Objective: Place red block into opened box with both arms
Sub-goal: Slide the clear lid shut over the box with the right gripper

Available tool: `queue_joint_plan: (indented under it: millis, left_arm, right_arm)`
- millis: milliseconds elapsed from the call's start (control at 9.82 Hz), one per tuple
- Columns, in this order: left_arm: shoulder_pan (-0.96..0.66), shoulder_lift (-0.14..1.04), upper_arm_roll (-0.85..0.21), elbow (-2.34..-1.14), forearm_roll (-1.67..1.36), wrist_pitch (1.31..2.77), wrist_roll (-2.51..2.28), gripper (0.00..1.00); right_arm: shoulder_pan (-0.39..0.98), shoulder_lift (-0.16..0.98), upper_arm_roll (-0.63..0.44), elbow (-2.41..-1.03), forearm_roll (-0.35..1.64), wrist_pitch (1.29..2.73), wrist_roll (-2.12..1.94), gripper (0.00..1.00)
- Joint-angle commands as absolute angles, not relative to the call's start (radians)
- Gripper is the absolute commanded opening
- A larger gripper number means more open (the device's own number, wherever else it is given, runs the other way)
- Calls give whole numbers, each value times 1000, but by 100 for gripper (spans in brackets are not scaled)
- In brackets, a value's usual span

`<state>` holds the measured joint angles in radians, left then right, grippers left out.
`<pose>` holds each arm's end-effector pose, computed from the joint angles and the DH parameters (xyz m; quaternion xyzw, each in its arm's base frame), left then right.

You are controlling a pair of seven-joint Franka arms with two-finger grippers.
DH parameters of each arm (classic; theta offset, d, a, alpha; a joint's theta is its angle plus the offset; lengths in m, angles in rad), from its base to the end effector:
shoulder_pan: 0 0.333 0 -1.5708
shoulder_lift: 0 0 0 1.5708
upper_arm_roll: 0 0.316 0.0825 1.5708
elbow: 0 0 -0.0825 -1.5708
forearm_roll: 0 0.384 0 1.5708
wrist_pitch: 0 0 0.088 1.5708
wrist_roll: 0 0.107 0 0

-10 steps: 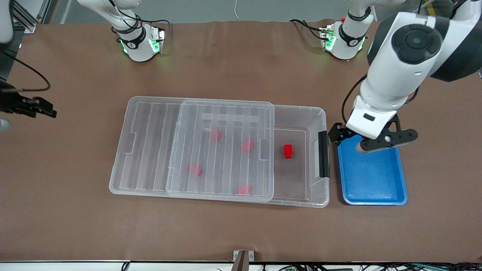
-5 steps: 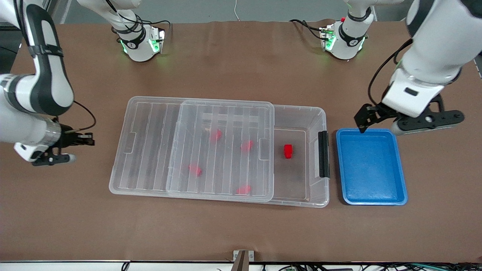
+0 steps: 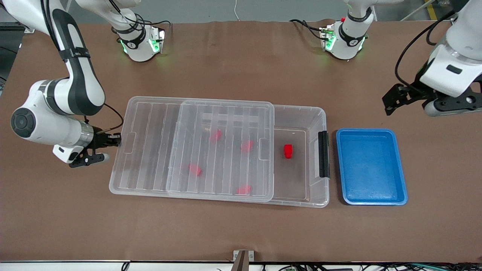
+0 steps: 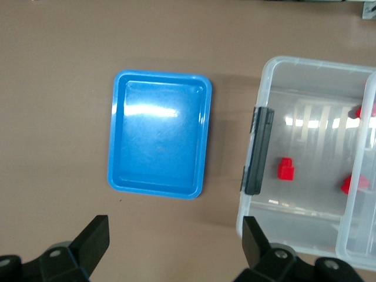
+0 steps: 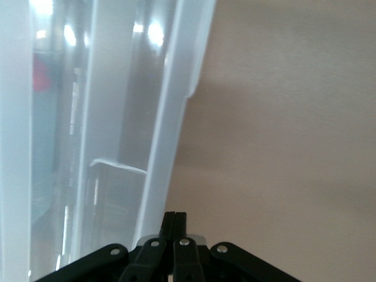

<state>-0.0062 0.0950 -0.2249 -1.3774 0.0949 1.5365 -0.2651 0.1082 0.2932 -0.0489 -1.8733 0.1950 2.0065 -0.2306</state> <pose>0.5687 -0.1154 0.6600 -0.9986 -0.0210 -0.0412 0.0275 0.6031 0.0489 0.3458 -0.9892 -0.0964 0.0722 0.0841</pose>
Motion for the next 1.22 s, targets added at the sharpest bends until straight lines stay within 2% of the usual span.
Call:
queue_joint_plan:
  millis: [0,204,407,713,917,1019,1120]
  left_arm:
    - [-12,16,-140,-1500,32,1529,-140,100]
    - [-11,-34,-124,-1555,26,1507,-114,100]
    - [-8,-41,-124,-1543,5,1429,-112,100]
    - [-5,-37,-130,-1543,-3,1430,-112,100]
    - [-5,-31,-133,-1545,2,1433,-112,100]
    - [-12,-26,-135,-1542,2,1436,-112,100]
    - [-12,-22,-135,-1542,2,1436,-112,100]
  right_arm:
    - [156,281,-54,-1893,273,2022,-229,4]
    - [195,282,-54,-1873,304,2025,-207,4]
    - [256,307,-54,-1846,308,2031,-135,4]
    - [325,324,-54,-1835,308,2063,-74,4]
    - [325,327,-55,-1827,305,2060,-77,4]
    - [316,325,-57,-1810,299,2054,-78,17]
    - [296,316,-67,-1792,292,2031,-75,55]
